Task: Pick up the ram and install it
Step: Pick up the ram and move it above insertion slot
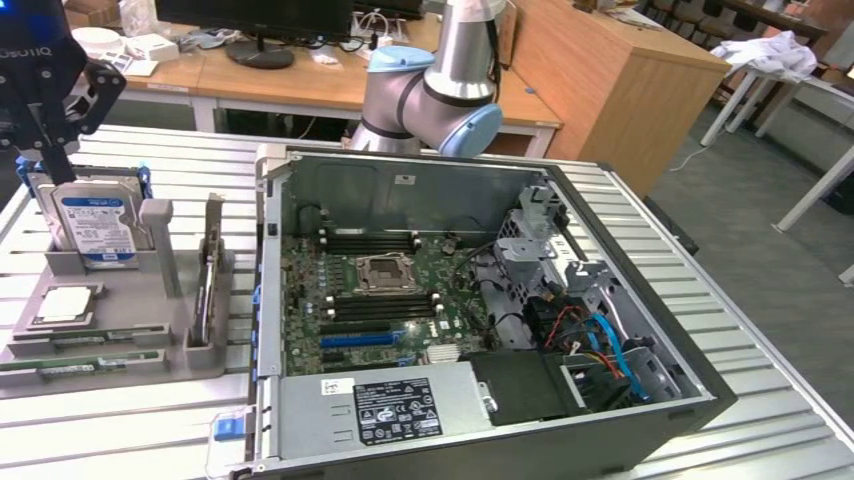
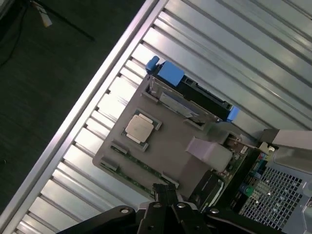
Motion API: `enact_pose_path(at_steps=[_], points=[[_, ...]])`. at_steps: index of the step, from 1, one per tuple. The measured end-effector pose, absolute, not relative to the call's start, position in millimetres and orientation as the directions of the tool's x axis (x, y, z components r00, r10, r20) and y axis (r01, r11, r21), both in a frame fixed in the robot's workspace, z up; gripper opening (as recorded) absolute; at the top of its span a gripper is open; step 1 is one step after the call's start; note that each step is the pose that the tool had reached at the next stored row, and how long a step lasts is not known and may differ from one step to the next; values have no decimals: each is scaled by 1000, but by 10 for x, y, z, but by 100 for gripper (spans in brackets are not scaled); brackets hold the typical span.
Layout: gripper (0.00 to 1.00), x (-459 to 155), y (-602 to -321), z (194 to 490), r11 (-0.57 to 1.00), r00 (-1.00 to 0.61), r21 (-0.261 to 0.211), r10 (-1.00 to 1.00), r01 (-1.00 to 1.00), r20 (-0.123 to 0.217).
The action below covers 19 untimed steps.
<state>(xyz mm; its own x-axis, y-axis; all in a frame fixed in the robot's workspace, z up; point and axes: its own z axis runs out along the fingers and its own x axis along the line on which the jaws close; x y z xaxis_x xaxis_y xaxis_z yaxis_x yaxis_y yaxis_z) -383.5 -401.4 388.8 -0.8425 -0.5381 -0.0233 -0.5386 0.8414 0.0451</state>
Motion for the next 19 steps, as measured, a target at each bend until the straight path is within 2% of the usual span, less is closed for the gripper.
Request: enact_pose_path(at_steps=[19], points=[[11,-3836,-4014,3879,716,-717,45,-697,-697,-23]])
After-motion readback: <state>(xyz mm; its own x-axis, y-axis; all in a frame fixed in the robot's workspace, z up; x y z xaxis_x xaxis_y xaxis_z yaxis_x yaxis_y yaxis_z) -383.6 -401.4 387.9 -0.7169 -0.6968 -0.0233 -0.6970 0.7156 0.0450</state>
